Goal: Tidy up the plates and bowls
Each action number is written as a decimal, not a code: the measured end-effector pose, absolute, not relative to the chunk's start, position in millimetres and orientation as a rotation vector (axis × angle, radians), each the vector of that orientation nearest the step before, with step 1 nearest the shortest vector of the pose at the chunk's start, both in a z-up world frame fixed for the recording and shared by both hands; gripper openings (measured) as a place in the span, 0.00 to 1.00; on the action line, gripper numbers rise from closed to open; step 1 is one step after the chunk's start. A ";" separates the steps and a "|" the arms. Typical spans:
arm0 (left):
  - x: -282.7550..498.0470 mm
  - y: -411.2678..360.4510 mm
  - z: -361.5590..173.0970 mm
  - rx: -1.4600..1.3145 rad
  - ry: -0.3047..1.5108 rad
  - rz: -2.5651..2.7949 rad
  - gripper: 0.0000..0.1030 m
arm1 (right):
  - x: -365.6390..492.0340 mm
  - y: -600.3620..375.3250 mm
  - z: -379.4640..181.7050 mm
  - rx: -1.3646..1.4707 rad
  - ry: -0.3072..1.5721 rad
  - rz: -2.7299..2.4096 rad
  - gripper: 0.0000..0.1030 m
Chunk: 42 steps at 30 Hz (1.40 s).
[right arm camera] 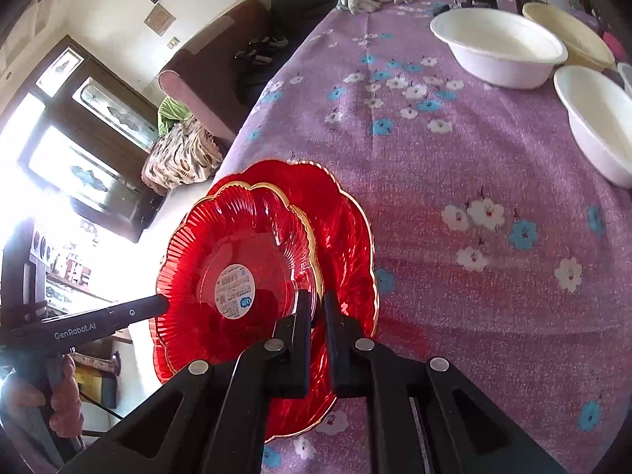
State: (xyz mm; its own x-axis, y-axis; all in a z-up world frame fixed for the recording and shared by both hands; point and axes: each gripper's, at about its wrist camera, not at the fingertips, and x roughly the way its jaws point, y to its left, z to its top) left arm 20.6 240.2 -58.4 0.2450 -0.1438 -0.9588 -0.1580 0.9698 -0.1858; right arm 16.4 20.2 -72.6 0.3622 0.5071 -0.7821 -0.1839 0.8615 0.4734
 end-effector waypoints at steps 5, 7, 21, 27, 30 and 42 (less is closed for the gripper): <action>23.6 232.2 -57.9 -0.199 1.330 0.014 0.09 | 18.3 20.6 -73.7 0.319 1.110 0.447 0.07; 23.9 230.2 -57.5 -0.176 1.329 0.016 0.09 | 17.6 22.4 -73.7 0.305 1.105 0.444 0.07; 21.5 220.3 -35.4 0.026 1.240 0.113 0.11 | 14.1 28.1 -71.9 0.217 1.074 0.440 0.09; 17.0 234.1 -21.7 -0.030 1.208 0.117 0.11 | 12.8 34.9 -68.3 0.131 1.077 0.441 0.12; 14.9 235.5 -18.9 -0.051 1.197 0.110 0.12 | 8.0 36.5 -58.0 0.079 1.038 0.438 0.20; -21.5 156.2 34.4 -0.084 0.893 -0.008 0.58 | -2.3 -54.6 -4.1 0.267 0.879 0.509 0.31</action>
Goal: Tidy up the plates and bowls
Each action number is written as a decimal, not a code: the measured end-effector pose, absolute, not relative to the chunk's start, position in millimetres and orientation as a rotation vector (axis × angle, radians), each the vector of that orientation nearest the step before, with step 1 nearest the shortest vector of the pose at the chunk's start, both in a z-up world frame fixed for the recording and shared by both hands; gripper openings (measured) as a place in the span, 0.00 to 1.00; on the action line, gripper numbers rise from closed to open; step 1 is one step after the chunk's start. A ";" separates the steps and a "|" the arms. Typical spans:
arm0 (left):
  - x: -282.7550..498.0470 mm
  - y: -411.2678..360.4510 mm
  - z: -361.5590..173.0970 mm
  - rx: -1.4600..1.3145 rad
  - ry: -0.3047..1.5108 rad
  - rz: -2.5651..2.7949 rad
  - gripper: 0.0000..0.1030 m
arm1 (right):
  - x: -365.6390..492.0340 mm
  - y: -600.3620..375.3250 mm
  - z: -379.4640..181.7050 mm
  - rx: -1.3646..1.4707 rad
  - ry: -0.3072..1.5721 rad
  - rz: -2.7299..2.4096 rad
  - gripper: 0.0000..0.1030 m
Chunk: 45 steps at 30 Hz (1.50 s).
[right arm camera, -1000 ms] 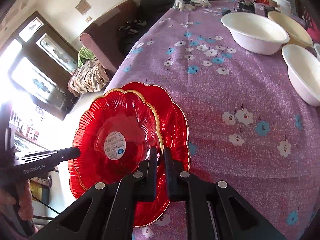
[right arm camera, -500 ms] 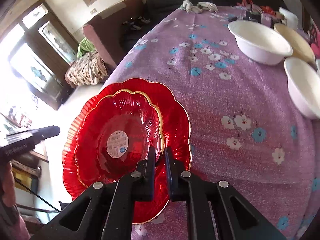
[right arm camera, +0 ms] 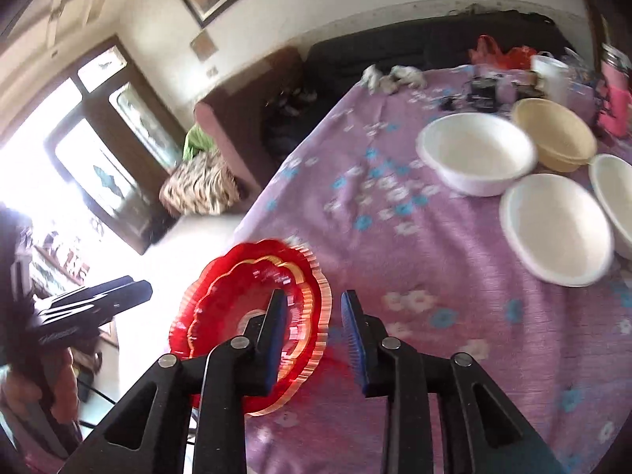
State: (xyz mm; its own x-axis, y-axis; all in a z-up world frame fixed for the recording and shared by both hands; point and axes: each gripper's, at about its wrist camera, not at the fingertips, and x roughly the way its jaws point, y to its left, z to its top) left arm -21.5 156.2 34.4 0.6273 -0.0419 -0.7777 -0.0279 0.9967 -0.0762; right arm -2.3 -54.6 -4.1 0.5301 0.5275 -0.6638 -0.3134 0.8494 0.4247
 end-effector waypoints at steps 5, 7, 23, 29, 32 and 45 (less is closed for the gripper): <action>-18.9 98.3 43.5 -0.132 0.829 -0.139 0.59 | -5.3 -124.5 0.0 0.330 0.835 0.411 0.31; -9.7 72.0 42.6 -0.164 0.828 -0.188 0.60 | -5.4 -148.1 1.2 0.352 0.825 0.375 0.31; 116.7 -31.3 -32.2 -0.335 1.106 -0.222 0.61 | 33.2 -296.9 -45.2 0.771 0.898 0.223 0.30; 148.4 -44.9 -53.9 -0.384 1.187 -0.221 0.61 | 48.7 -319.8 -66.4 0.897 0.912 0.220 0.30; 156.6 -45.4 -58.5 -0.390 1.202 -0.211 0.61 | 51.7 -320.5 -73.2 0.914 0.921 0.216 0.30; 176.9 -54.1 -60.7 -0.428 1.224 -0.250 0.61 | 64.8 -324.5 -90.5 0.961 0.912 0.225 0.30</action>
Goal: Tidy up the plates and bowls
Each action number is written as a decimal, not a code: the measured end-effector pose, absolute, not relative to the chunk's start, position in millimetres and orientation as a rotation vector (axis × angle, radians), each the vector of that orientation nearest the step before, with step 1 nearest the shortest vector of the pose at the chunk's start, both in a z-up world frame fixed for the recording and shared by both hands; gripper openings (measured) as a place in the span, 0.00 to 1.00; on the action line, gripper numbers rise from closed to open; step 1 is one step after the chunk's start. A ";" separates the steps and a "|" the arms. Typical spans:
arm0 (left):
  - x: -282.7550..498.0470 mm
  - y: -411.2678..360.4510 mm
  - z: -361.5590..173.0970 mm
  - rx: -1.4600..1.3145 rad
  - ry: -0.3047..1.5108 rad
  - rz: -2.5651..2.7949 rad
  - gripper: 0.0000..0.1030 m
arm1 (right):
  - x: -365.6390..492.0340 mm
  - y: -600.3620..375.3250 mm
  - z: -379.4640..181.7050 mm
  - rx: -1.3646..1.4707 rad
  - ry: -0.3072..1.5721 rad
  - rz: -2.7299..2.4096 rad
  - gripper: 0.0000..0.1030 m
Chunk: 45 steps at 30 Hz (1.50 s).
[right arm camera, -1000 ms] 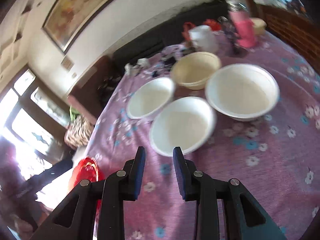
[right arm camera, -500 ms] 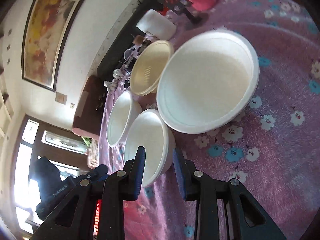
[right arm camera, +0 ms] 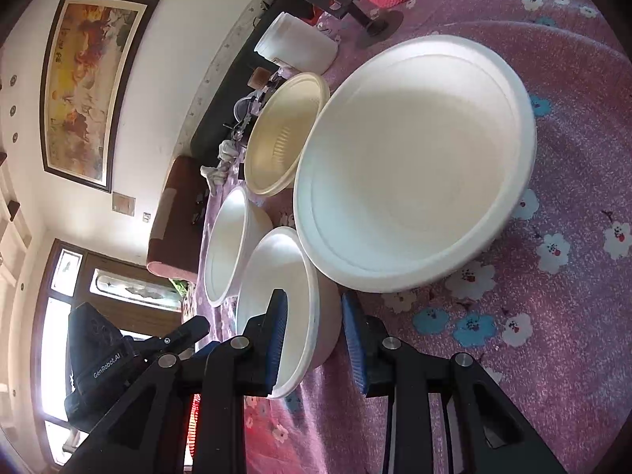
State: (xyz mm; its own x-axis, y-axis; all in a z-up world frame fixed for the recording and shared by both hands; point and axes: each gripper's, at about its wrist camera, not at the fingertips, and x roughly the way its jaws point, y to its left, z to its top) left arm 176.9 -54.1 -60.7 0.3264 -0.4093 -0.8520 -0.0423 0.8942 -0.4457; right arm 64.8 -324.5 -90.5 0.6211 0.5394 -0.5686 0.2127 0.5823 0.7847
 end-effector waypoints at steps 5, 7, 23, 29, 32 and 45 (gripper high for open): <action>180.4 -61.5 -65.9 -0.429 1.240 -0.270 0.61 | 67.0 -324.2 -93.9 0.969 0.919 0.233 0.30; 180.6 -64.7 -66.6 -0.432 1.242 -0.287 0.61 | 67.6 -324.2 -93.4 0.968 0.915 0.232 0.30; 185.7 -65.9 -71.3 -0.431 1.245 -0.319 0.50 | 68.7 -324.2 -98.4 0.984 0.886 0.235 0.24; 187.5 -66.7 -73.0 -0.425 1.244 -0.316 0.50 | 68.5 -323.3 -96.2 0.981 0.881 0.238 0.24; 188.7 -66.2 -74.0 -0.430 1.247 -0.316 0.50 | 69.3 -322.4 -97.2 0.972 0.885 0.233 0.19; 190.8 -65.5 -80.2 -0.426 1.251 -0.307 0.29 | 71.1 -322.1 -98.4 0.968 0.880 0.231 0.14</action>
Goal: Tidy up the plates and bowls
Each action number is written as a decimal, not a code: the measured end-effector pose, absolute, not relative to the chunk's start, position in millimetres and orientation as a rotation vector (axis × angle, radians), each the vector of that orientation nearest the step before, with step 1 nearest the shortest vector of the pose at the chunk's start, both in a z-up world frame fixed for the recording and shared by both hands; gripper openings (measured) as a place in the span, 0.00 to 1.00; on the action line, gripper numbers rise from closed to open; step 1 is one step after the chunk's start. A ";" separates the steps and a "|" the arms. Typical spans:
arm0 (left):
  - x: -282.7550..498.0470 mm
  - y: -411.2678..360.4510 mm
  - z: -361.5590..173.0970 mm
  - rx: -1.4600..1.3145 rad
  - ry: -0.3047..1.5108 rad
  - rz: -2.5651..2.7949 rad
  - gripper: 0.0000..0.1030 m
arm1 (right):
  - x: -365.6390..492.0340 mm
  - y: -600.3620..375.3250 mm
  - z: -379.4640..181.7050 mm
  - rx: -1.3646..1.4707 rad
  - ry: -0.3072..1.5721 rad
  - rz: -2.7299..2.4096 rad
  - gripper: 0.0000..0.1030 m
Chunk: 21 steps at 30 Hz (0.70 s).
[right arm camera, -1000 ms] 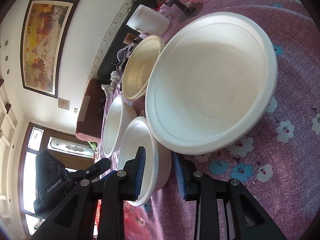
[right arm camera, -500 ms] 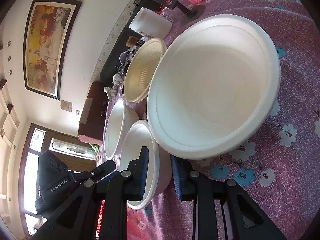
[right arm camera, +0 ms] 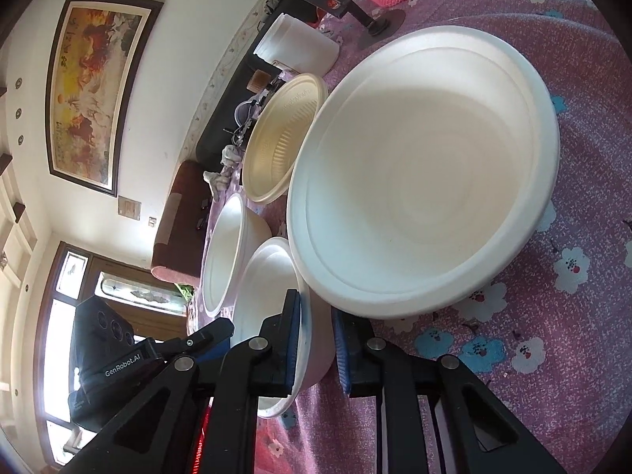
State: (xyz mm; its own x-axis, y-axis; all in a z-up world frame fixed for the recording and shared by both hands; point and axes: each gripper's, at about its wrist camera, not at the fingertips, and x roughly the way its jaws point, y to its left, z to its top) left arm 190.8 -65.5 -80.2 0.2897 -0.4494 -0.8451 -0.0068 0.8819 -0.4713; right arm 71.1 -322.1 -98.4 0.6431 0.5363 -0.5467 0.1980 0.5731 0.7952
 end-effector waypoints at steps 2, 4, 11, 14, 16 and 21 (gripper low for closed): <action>191.4 -64.3 -80.6 -0.427 1.247 -0.299 0.26 | 72.1 -321.7 -98.7 0.966 0.881 0.230 0.14; 192.0 -64.0 -81.3 -0.425 1.246 -0.294 0.24 | 72.4 -321.0 -99.0 0.963 0.882 0.228 0.12; 192.6 -66.7 -83.2 -0.402 1.244 -0.286 0.08 | 72.9 -317.4 -97.0 0.930 0.874 0.212 0.07; 193.6 -67.8 -83.5 -0.399 1.242 -0.283 0.08 | 73.3 -314.0 -93.8 0.903 0.869 0.205 0.07; 192.9 -66.8 -83.2 -0.407 1.242 -0.284 0.08 | 73.9 -313.8 -94.1 0.901 0.868 0.205 0.07; 189.2 -64.6 -79.9 -0.407 1.237 -0.279 0.08 | 74.4 -313.0 -94.7 0.903 0.870 0.208 0.07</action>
State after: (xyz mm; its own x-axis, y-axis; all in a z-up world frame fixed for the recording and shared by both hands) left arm 189.2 -64.6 -79.9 0.3081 -0.4204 -0.8534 -0.0128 0.8951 -0.4456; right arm 74.4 -313.0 -94.7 0.6508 0.4993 -0.5719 0.1860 0.6255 0.7578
